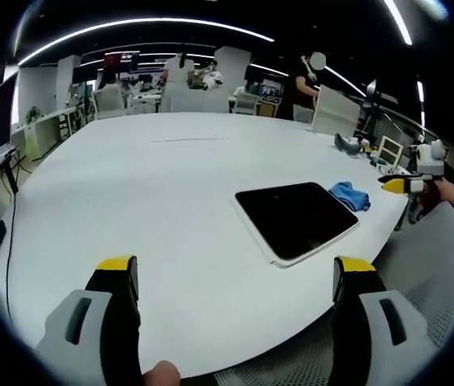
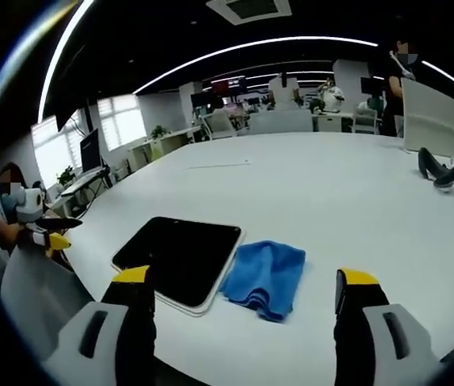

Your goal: Wipe the mirror surface with the cleaning cloth until all visible marks leave the cleaned area.

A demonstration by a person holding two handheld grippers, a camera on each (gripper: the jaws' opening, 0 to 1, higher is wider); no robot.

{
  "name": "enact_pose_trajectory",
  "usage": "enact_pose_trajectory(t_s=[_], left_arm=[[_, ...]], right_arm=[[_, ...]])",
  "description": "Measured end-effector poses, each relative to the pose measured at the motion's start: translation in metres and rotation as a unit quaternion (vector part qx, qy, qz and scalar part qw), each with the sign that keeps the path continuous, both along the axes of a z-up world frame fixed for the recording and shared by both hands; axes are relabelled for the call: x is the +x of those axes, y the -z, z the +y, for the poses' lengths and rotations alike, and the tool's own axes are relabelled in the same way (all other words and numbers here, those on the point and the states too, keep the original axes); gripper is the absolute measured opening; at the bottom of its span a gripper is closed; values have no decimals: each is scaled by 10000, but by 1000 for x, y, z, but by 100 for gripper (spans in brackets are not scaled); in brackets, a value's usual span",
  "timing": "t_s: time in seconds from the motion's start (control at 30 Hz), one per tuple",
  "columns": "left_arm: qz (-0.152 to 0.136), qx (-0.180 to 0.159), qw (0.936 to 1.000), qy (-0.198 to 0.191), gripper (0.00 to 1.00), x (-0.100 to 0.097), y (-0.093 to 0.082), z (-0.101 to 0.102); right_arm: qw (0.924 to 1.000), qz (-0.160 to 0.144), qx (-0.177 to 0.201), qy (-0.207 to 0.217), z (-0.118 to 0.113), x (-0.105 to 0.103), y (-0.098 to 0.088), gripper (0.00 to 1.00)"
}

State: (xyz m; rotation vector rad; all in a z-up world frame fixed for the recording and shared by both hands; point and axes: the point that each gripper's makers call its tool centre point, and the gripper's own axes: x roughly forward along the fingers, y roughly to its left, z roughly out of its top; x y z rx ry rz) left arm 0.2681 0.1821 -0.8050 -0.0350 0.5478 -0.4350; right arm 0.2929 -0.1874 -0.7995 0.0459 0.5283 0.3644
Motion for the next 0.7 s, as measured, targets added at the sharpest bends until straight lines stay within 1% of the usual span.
enact_pose_trajectory(t_s=[0.13,0.23,0.3,0.4,0.7], left_arm=[[-7,9,10000,-15,99,1,0,1],[-2,16,10000,-9,99,1,1,1],[-5,33,10000,8,99,1,1,0],[-8,42,10000,26,99,1,1,0],[-19,43,10000,37,99,1,0,-1]], right_arm=[[9998,138,94,93,-2,-2,4,92],[9999,36,62,134,-4,-1,1,92],[9999,87,51,125,-3,-2,4,92],[9999,-15,76,145,-5,0,1,94],[9999,-54,17,129,-5,0,0,94]])
